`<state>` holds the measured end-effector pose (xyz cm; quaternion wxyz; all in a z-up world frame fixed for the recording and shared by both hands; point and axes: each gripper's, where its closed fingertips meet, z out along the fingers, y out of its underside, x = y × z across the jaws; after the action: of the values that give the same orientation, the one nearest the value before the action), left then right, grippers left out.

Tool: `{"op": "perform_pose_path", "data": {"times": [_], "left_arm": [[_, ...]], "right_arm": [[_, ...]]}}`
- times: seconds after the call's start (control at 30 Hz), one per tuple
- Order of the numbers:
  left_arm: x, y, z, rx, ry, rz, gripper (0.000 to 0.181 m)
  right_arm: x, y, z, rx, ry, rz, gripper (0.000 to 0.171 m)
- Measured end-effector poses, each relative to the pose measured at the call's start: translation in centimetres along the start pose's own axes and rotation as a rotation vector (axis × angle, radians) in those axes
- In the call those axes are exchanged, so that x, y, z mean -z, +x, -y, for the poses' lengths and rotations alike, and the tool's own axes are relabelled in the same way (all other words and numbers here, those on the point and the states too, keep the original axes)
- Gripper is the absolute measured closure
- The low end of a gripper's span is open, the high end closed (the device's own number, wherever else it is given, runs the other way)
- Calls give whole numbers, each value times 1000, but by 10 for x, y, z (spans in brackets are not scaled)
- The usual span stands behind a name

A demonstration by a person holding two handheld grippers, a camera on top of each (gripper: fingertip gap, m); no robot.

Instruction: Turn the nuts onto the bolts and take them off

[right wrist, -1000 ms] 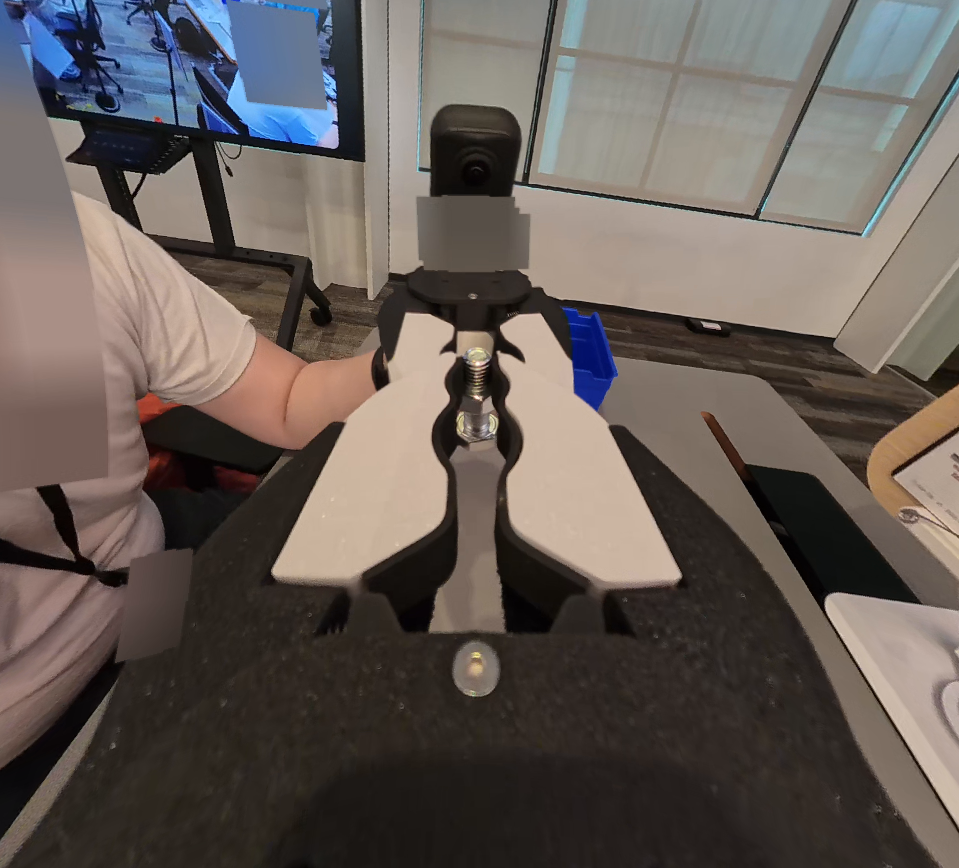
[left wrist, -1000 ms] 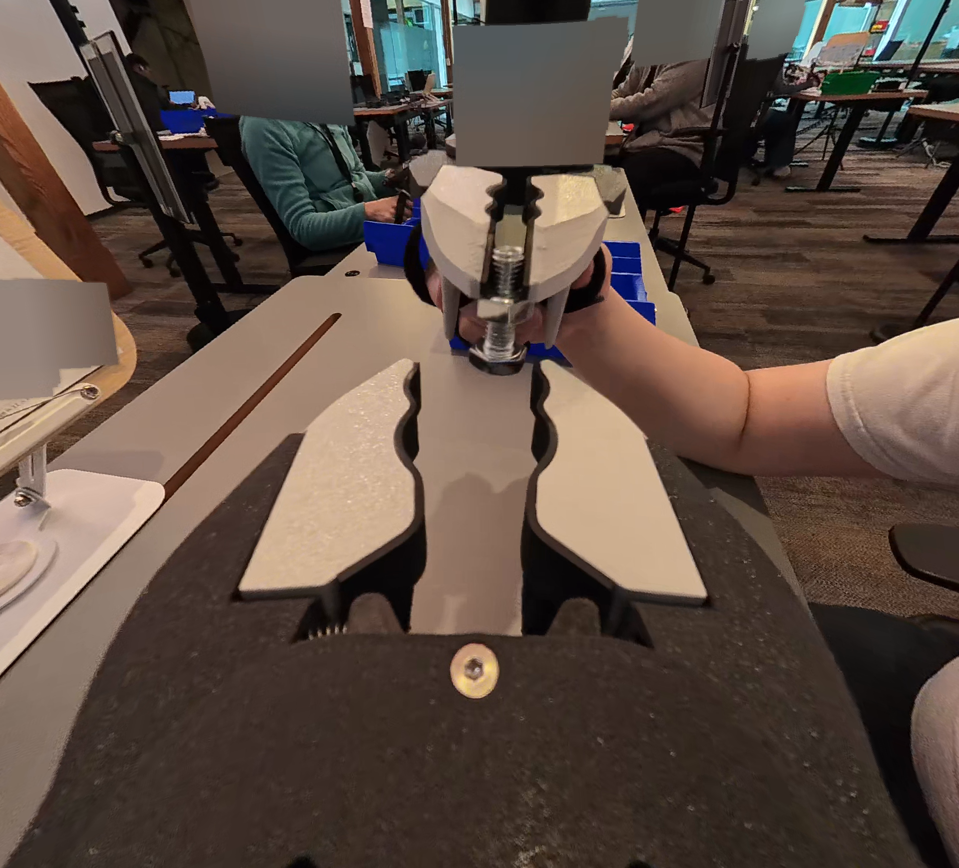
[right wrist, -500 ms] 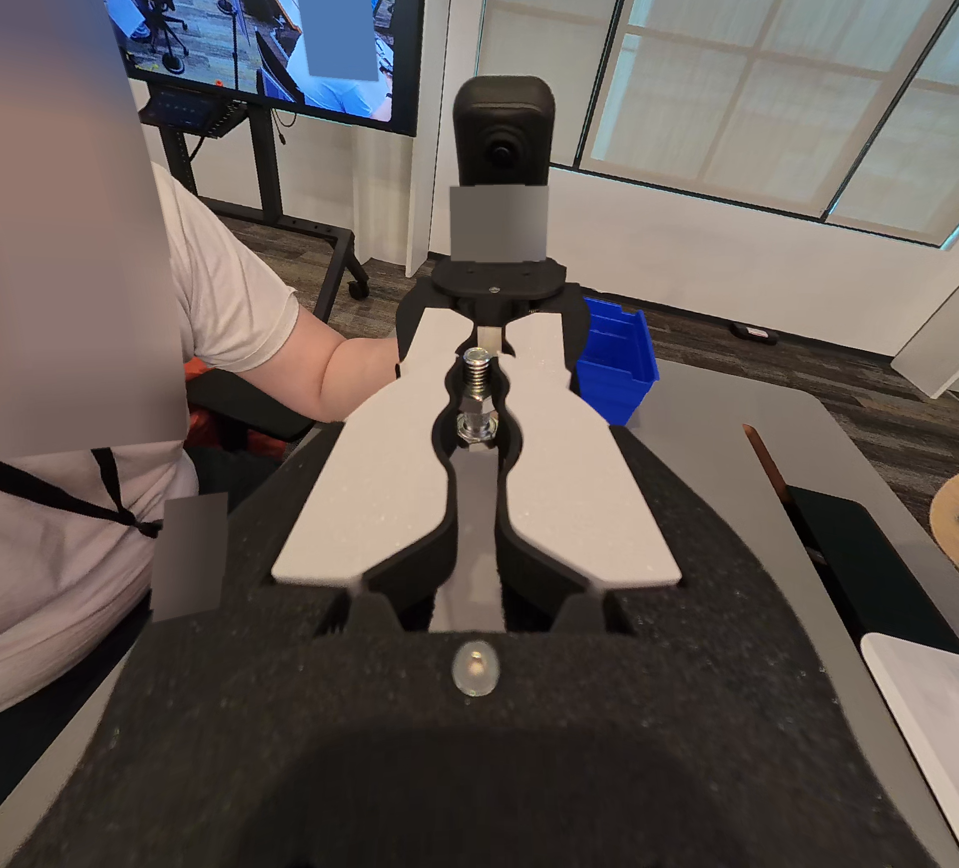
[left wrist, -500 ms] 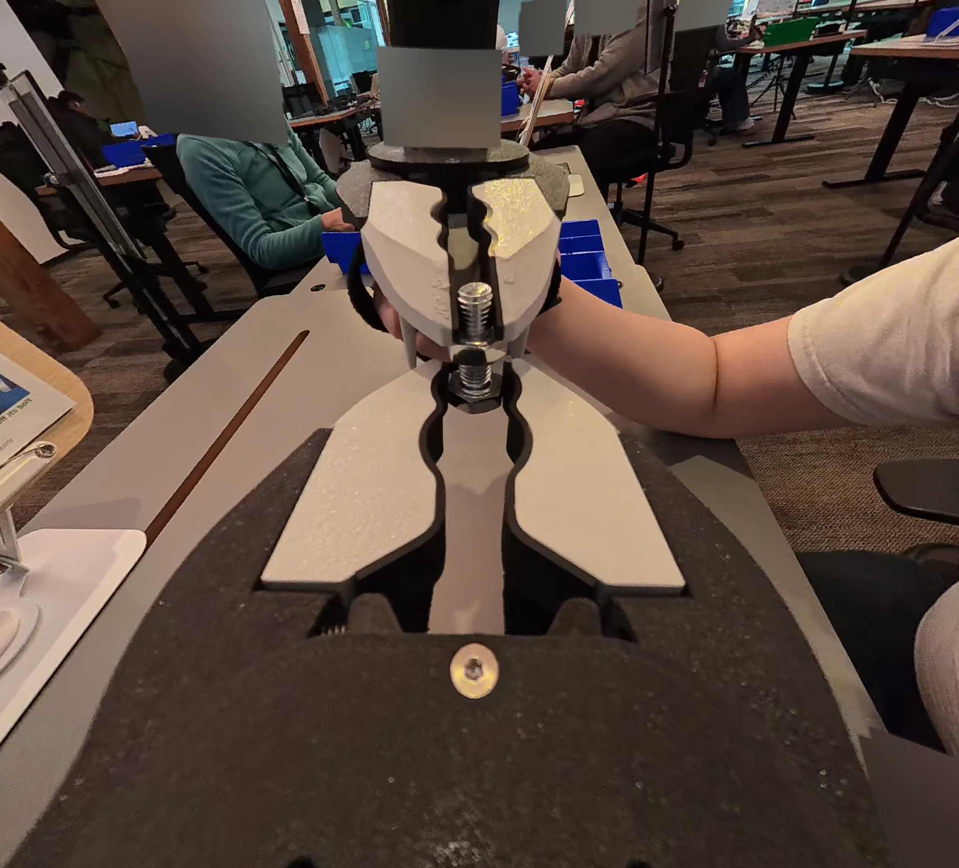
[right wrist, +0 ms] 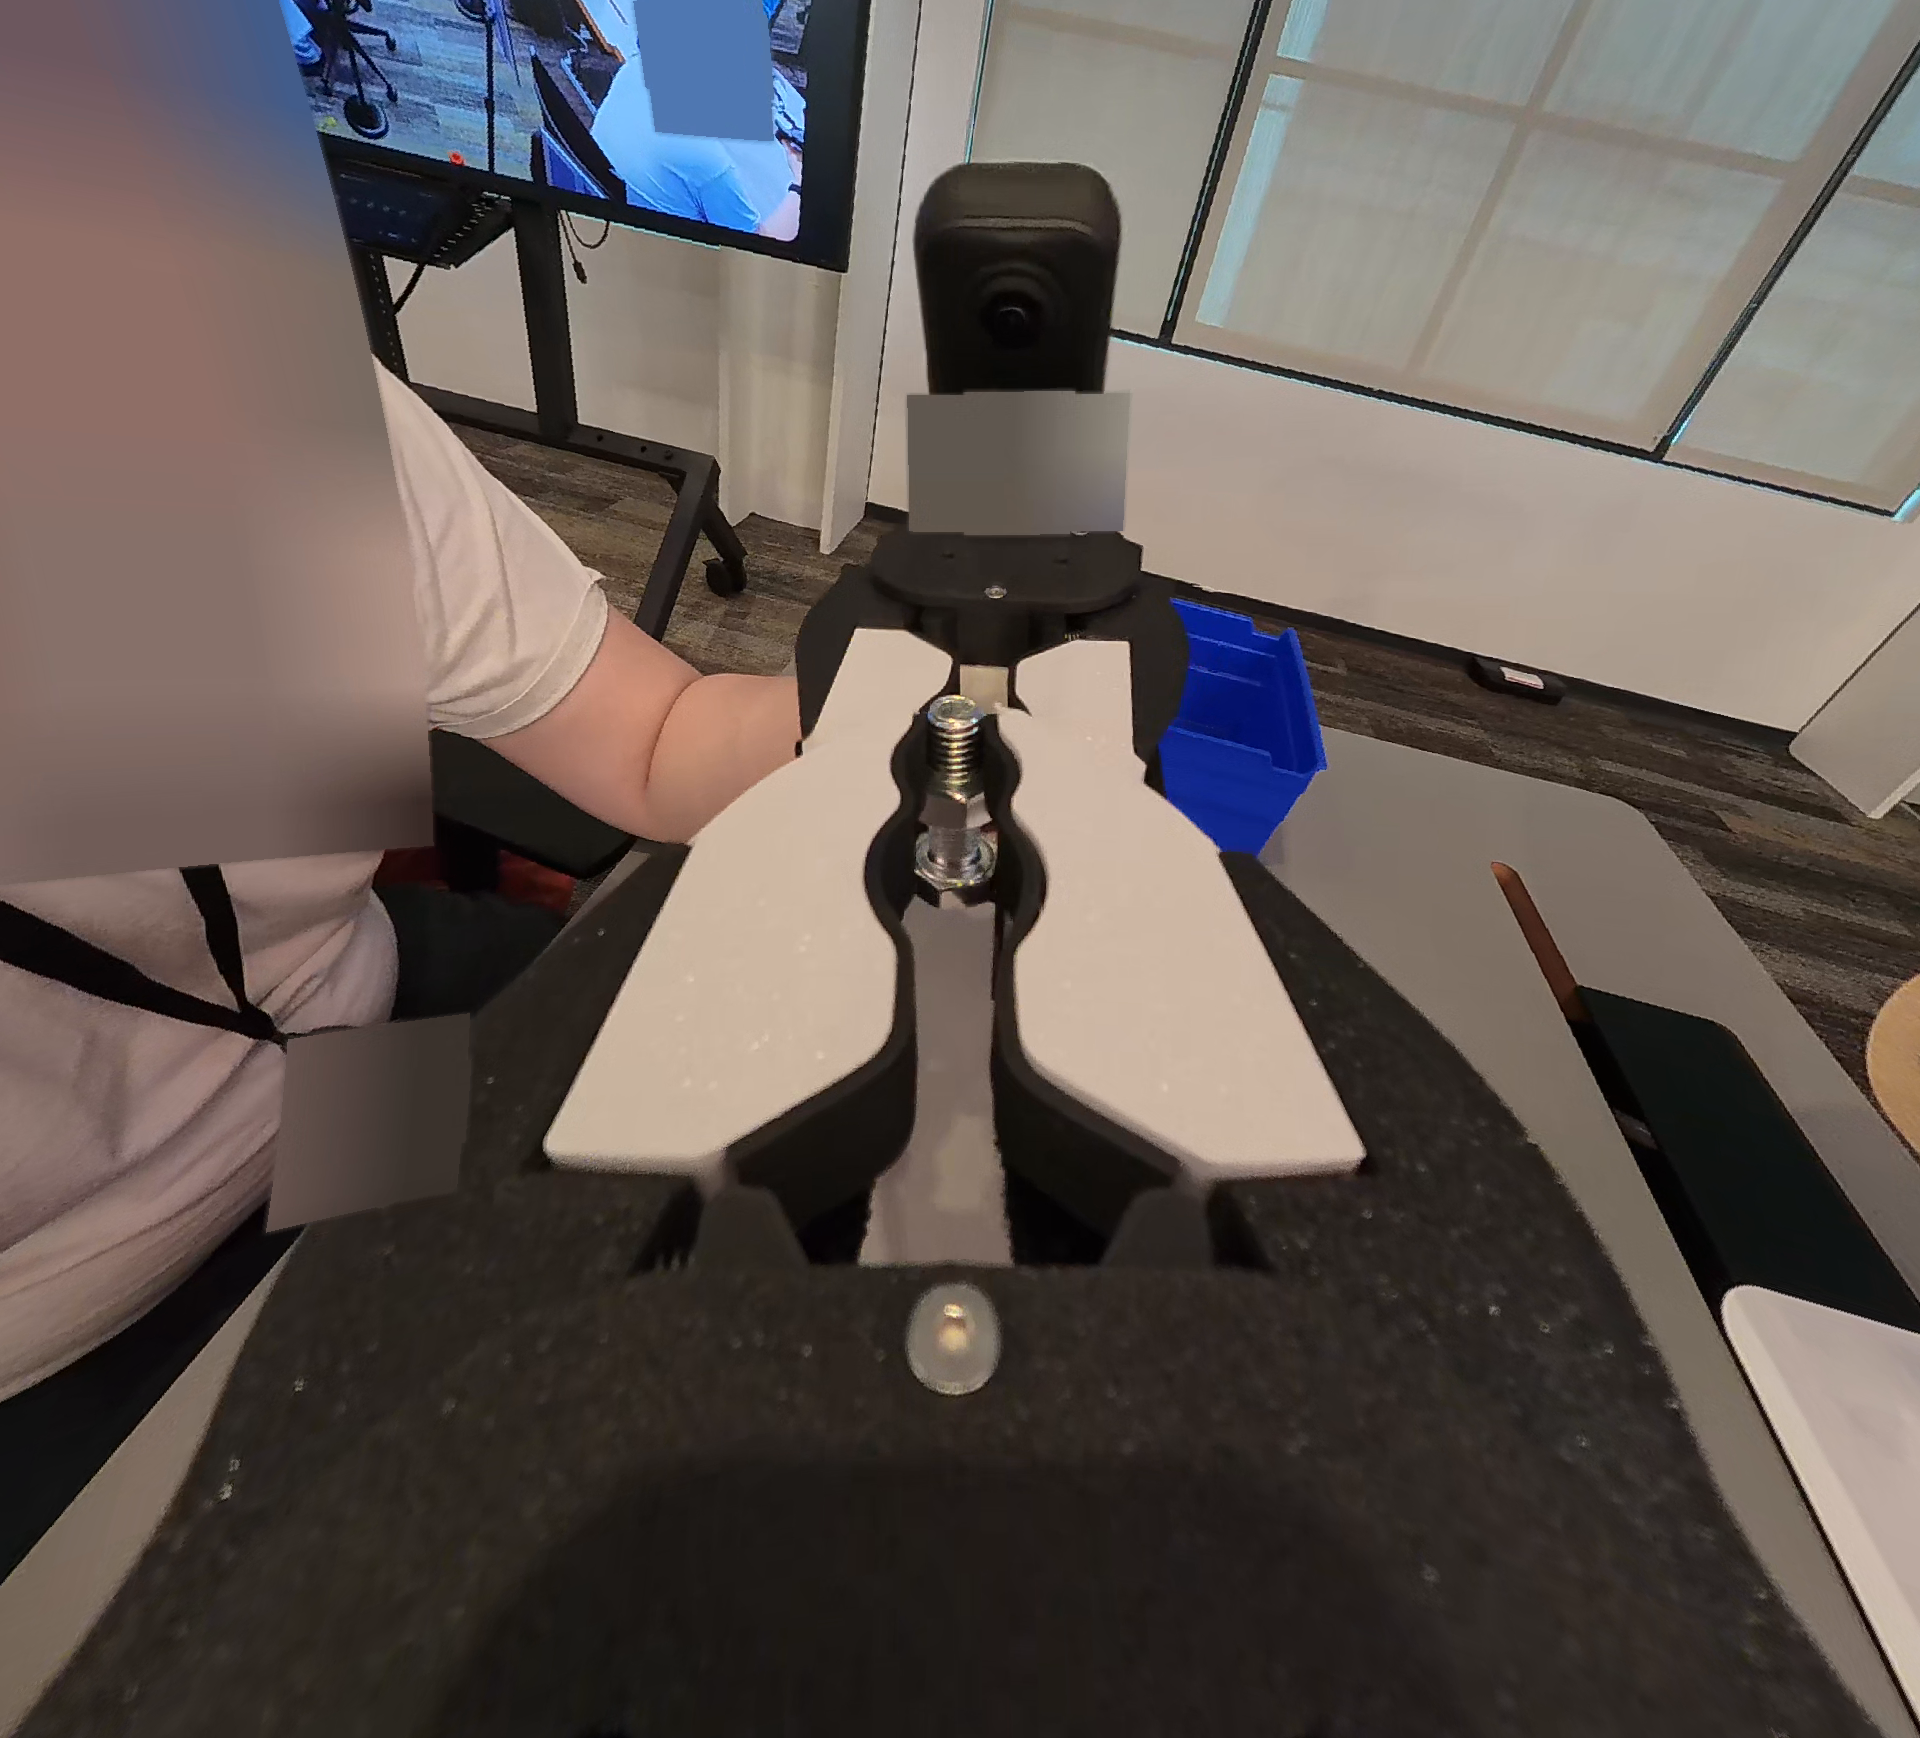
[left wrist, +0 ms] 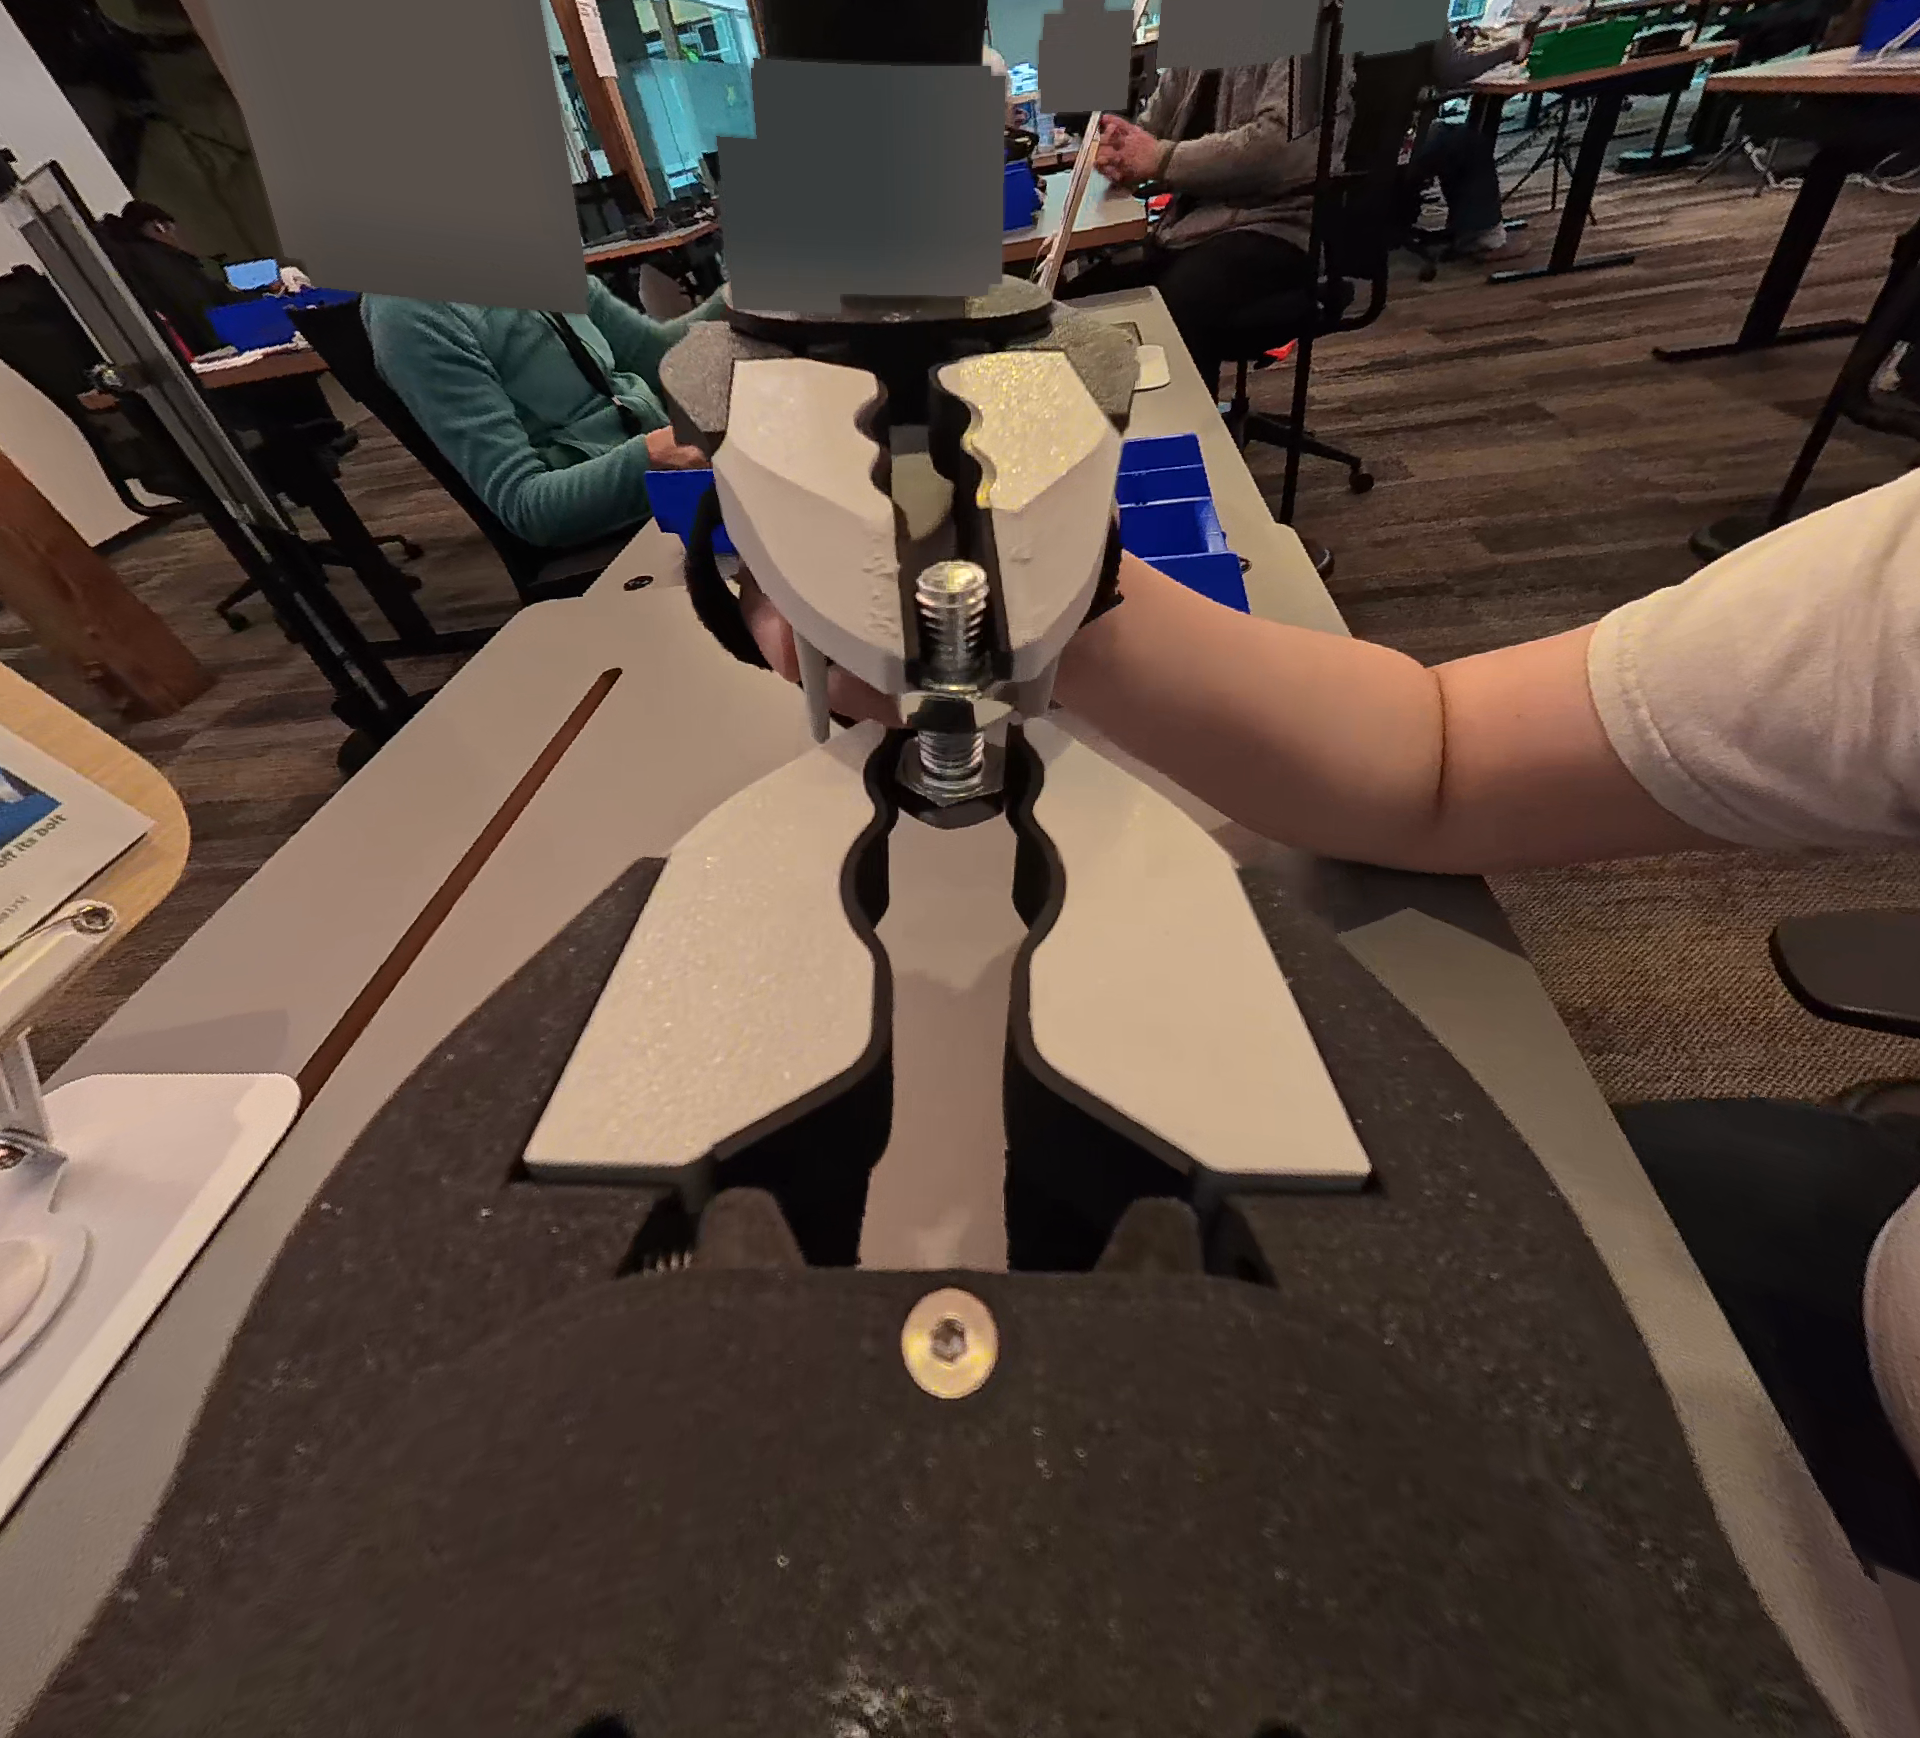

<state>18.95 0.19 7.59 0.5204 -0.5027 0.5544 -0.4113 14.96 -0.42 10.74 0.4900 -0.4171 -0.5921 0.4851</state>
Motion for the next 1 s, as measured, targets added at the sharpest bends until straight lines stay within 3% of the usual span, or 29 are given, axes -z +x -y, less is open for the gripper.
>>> {"op": "perform_pose_path", "data": {"times": [0.23,0.3,0.37,0.47,0.57,0.73,1.0], "left_arm": [[-1,-10,-2,16,-15,64,162],[0,-18,-9,31,-50,97,163],[4,-37,-16,53,-76,196,163],[14,-65,-25,135,-80,328,163],[20,-84,-36,228,-70,412,163],[21,-97,-48,229,-104,501,163],[12,-87,-47,174,-129,485,163]], "right_arm": [[1,9,-1,-13,5,-44,162],[4,16,0,-28,1,-98,149],[11,31,3,-66,-17,-223,137],[32,57,-5,-130,-161,-527,137],[35,61,-24,-183,-308,-659,135],[11,71,-46,-214,-338,-718,136],[6,84,-53,-142,-333,-794,144]]}}
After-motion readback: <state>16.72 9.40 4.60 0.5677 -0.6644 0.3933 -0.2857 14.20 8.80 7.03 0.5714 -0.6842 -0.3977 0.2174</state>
